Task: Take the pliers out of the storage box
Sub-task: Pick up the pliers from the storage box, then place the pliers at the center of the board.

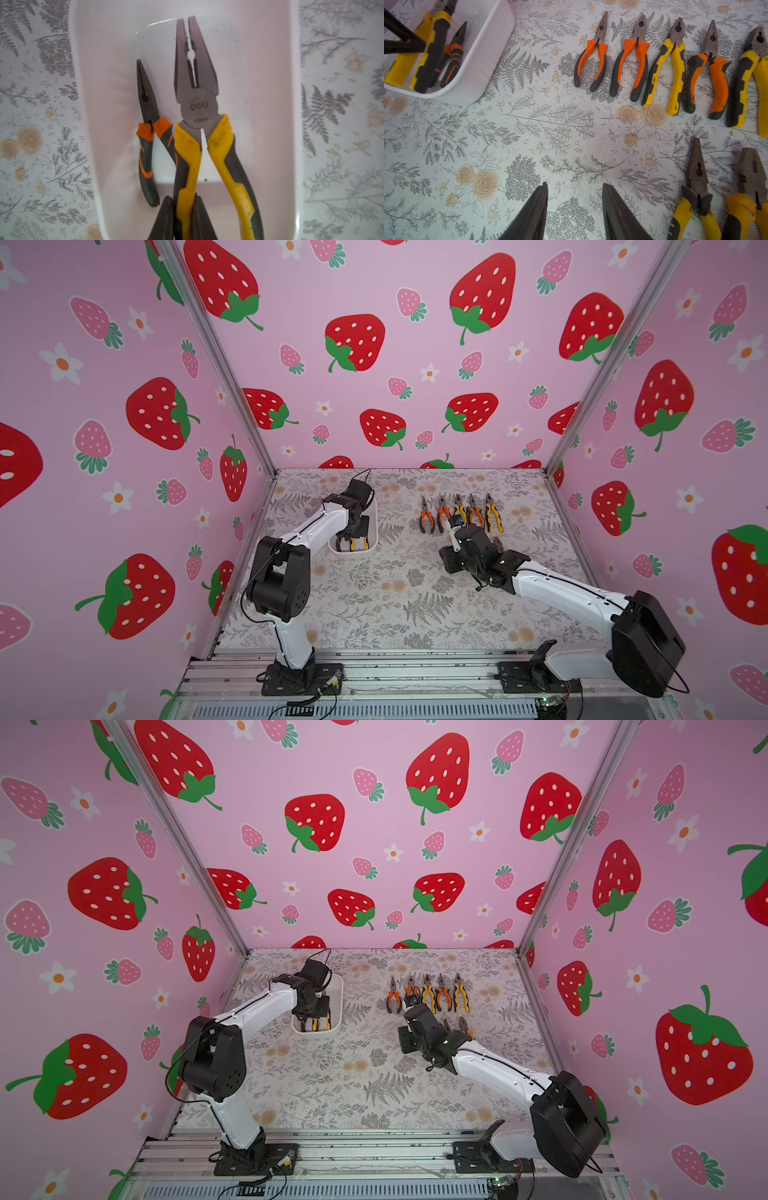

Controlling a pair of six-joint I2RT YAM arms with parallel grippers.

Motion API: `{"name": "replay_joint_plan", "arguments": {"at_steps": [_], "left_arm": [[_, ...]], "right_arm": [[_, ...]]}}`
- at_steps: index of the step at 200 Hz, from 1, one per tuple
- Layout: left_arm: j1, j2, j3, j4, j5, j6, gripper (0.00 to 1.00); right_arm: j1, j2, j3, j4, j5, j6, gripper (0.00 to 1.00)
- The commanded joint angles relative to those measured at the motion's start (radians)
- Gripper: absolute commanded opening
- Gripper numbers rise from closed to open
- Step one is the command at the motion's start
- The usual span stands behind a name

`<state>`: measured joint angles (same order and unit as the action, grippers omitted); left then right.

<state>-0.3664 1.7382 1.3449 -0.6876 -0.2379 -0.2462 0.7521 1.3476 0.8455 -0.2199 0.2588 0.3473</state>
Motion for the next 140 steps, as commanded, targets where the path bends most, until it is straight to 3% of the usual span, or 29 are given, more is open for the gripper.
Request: {"name": "replay_joint_plan", "arguments": {"at_steps": [1,47,82,140], "left_arm": [[-0.085,-0.146,-0.072,0.085,-0.139,-0.025,0.00],[-0.315,-0.355,-0.295,0.280,-0.400,-0.008,0.00],[-0.414,-0.442,-0.411,0.409,-0.515,0.005,0.00],[-0.572,-0.494,-0.499,0.591,-0.718,0.139,0.00]], "right_arm": [[0.005,0.015,0.083,-0.065,0.004,0.004,0.47],[-0.003,0.091,0.446,-0.466,-0.001,0.056,0.48],[-0.006,0.165,0.726,-0.646,-0.076,0.108,0.48],[-0.008,0.438,1.219,-0.911,-0.214,0.284,0.51]]}}
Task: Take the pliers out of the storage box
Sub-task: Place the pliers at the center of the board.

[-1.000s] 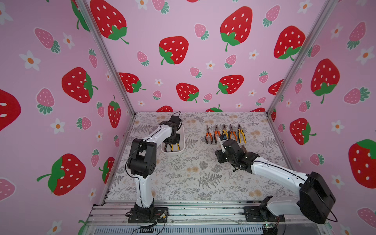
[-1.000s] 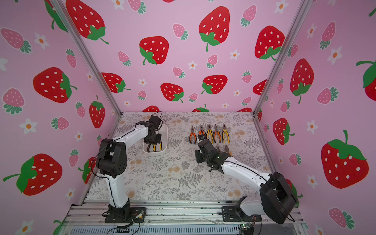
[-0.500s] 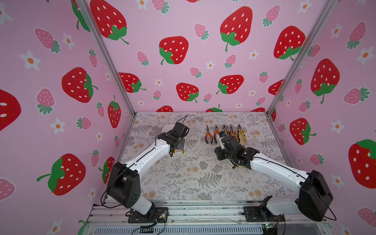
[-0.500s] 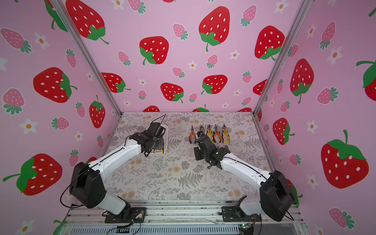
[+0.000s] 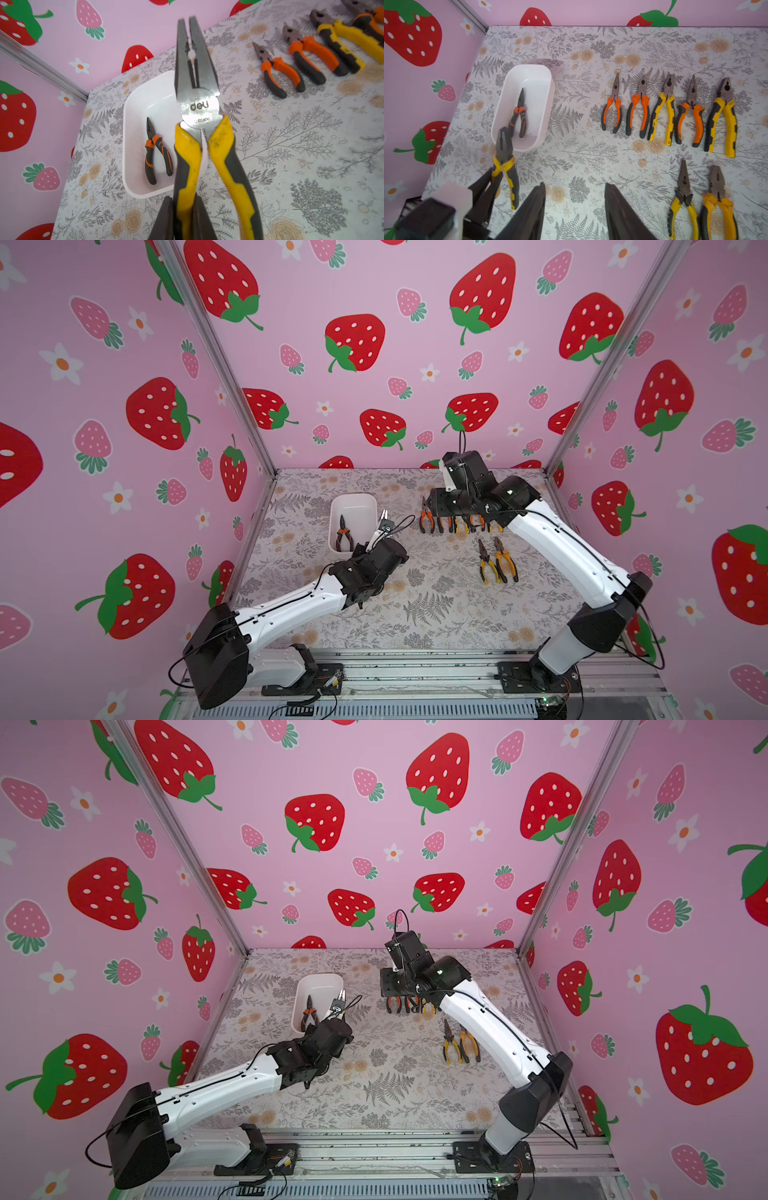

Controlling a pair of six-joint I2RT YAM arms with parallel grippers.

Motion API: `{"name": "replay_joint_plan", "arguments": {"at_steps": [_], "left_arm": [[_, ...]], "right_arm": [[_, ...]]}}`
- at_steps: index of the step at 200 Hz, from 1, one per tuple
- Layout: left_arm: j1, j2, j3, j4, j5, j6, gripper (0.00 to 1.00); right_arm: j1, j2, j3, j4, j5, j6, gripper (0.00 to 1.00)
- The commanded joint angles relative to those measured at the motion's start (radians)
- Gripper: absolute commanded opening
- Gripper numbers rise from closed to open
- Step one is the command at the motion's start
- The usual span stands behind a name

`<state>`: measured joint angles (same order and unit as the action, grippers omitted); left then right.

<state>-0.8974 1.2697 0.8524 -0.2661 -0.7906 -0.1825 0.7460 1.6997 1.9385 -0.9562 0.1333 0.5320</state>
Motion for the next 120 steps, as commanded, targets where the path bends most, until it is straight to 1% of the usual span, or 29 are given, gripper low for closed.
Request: {"name": "replay_joint_plan", "arguments": {"at_steps": [1,16,35,62,96,120], "left_arm": [[-0.044,-0.026,-0.007,0.176,-0.168,0.078,0.00],[-0.072,-0.026,-0.023,0.229,-0.191,0.125,0.00],[-0.089,-0.015,-0.027,0.252,-0.206,0.146,0.00],[-0.103,-0.006,-0.034,0.278,-0.210,0.163,0.00],[-0.111,-0.012,-0.032,0.299,-0.174,0.172,0.00],[-0.115,-0.033,-0.051,0.330,-0.102,0.185,0.00]], "right_arm": [[-0.003,0.090,0.132,-0.175,-0.092,0.101,0.51],[-0.004,0.128,0.193,-0.182,-0.147,0.121,0.51],[-0.004,0.169,0.271,-0.206,-0.191,0.134,0.51],[-0.005,0.175,0.276,-0.173,-0.262,0.137,0.51],[-0.005,0.201,0.287,-0.149,-0.352,0.146,0.51],[-0.003,0.195,0.273,-0.103,-0.420,0.153,0.51]]}}
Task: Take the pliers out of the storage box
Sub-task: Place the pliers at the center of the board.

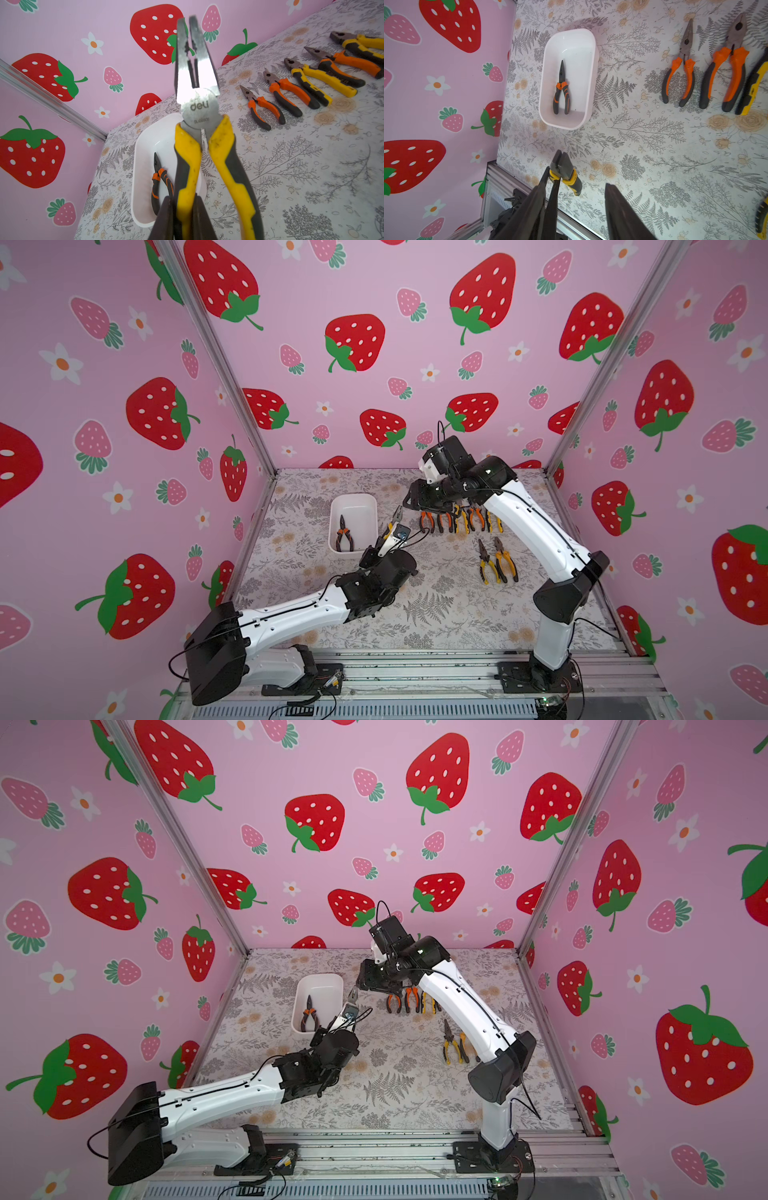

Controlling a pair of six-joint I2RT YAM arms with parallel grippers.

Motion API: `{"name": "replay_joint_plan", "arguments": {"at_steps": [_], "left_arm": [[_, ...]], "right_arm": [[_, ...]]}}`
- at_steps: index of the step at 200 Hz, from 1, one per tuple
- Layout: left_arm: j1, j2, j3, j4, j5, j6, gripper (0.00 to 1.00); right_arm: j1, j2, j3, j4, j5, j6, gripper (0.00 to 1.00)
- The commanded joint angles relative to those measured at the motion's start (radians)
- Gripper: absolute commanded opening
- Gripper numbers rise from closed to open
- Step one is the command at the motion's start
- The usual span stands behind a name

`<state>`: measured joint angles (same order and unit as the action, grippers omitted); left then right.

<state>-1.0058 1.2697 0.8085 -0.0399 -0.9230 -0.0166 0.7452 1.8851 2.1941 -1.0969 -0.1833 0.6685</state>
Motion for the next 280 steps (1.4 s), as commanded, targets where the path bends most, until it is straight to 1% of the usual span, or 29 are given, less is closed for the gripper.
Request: {"name": "replay_joint_plan", "arguments": {"at_steps": [1,36,65,135,185,217,247,261,280], "left_arm": [[-0.006,-0.034,-0.007,0.105,0.033,0.020,0.00],[-0.007,-0.047,0.000,0.098,0.045,0.031,0.00],[-0.007,-0.041,0.017,0.088,0.049,0.041,0.00],[-0.013,-0.013,0.042,0.094,0.027,0.049,0.00],[-0.013,0.011,0.061,0.095,0.017,0.055,0.00],[-0.014,0.010,0.058,0.095,0.011,0.054,0.00],[-0.015,-0.004,0.048,0.100,0.012,0.053,0.00],[-0.014,-0.009,0.045,0.099,0.010,0.053,0.00],[-0.016,-0.008,0.047,0.095,0.006,0.050,0.00]], "right_arm": [[-0.002,0.010,0.017,0.038,-0.105,0.017,0.51],[-0.001,0.042,0.055,-0.025,-0.079,0.010,0.51],[0.005,0.055,0.049,-0.042,-0.074,-0.001,0.51],[0.013,0.075,0.001,-0.061,-0.050,-0.014,0.51],[0.030,0.065,-0.076,-0.016,-0.057,0.010,0.49],[0.039,0.057,-0.122,0.019,-0.062,0.030,0.43],[0.039,0.057,-0.139,0.032,-0.053,0.039,0.42],[0.039,0.059,-0.138,0.034,-0.048,0.043,0.38],[0.040,0.056,-0.138,0.037,-0.032,0.051,0.28]]}}
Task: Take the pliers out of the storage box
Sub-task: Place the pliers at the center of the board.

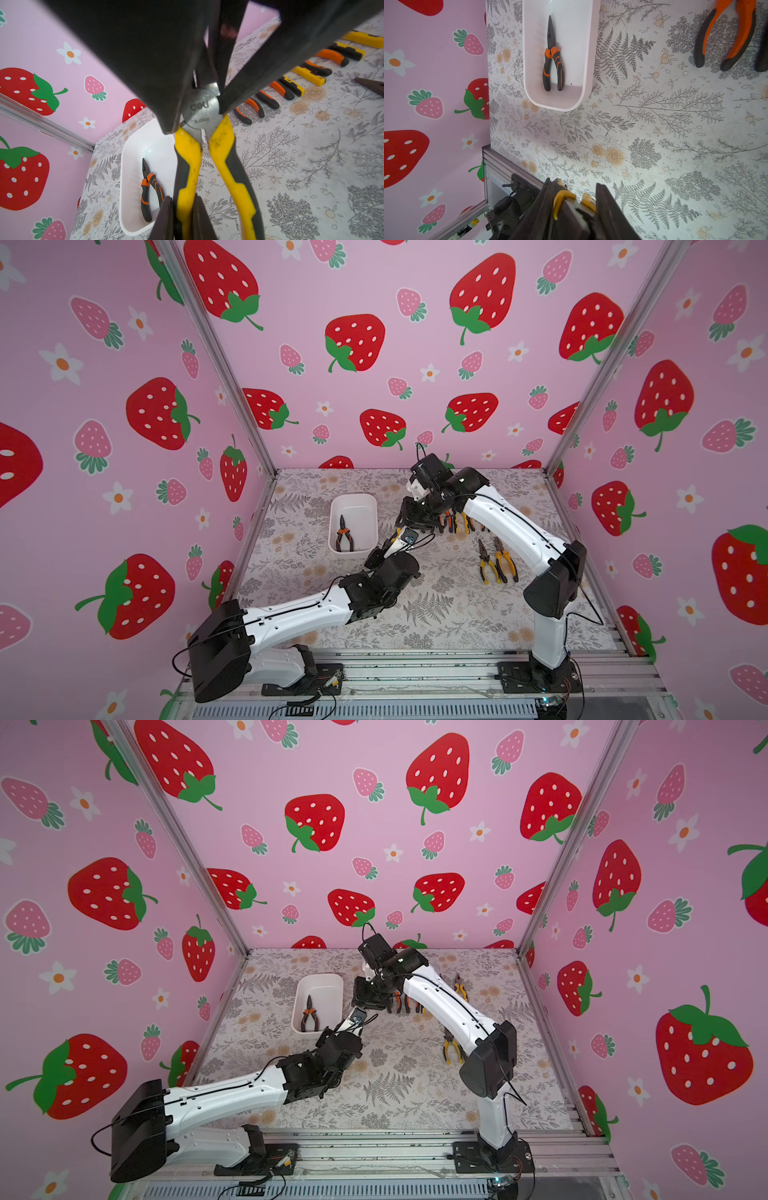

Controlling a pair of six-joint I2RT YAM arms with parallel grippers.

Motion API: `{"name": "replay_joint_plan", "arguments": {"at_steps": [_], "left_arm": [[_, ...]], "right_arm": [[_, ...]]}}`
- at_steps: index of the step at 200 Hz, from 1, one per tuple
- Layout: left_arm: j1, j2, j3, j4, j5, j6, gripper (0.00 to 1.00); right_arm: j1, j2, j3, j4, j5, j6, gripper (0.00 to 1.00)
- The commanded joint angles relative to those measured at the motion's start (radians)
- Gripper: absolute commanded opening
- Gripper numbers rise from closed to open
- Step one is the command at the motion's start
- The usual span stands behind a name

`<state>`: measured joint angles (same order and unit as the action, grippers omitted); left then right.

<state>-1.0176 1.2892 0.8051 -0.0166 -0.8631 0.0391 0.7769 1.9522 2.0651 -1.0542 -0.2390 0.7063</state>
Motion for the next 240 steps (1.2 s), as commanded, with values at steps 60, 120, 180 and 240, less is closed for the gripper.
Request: {"name": "replay_joint_plan", "arguments": {"at_steps": [60,120,180,240], "left_arm": [[-0.004,-0.015,0.057,0.063,-0.055,-0.018,0.00],[-0.008,-0.066,0.065,-0.058,-0.007,-0.132,0.36],[-0.059,-0.228,0.015,-0.223,0.060,-0.298,0.51],[-0.099,-0.261,-0.035,-0.311,0.059,-0.405,0.49]], "right_arm": [[0.009,-0.041,-0.044,0.023,0.051,0.020,0.00],[0.001,-0.080,-0.107,0.052,0.161,-0.033,0.00],[-0.051,-0.127,-0.212,0.057,0.205,-0.081,0.00],[-0.179,-0.228,-0.546,0.108,0.082,-0.236,0.00]]}}
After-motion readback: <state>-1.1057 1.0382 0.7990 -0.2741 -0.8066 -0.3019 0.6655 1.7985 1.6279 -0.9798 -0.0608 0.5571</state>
